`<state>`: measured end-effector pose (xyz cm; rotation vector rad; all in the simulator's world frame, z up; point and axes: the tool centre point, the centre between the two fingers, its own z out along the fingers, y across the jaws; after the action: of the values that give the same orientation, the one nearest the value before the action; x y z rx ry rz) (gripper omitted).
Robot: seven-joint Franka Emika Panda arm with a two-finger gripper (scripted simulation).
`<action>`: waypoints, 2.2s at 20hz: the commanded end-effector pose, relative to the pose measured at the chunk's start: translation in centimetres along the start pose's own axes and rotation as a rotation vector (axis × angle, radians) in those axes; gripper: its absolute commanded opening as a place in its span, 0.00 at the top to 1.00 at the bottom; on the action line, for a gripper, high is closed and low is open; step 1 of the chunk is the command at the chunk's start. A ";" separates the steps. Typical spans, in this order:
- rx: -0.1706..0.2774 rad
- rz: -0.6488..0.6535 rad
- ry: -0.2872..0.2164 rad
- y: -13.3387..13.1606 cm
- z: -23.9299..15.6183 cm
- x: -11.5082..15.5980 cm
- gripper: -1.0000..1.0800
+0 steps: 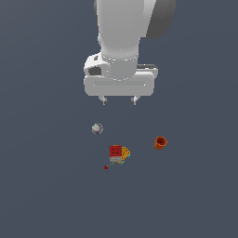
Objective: Pick up a designated object from a clutter of objects.
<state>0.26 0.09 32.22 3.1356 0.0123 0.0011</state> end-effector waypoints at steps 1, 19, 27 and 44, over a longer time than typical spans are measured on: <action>0.000 0.000 0.000 0.0 0.0 0.0 0.04; 0.010 -0.083 -0.010 -2.5 1.4 0.8 0.04; -0.011 -0.238 -0.009 -6.6 6.5 2.4 0.04; -0.001 -0.703 0.000 -20.0 21.7 1.6 0.04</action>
<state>1.95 19.22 11.17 2.9494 1.0515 -0.0066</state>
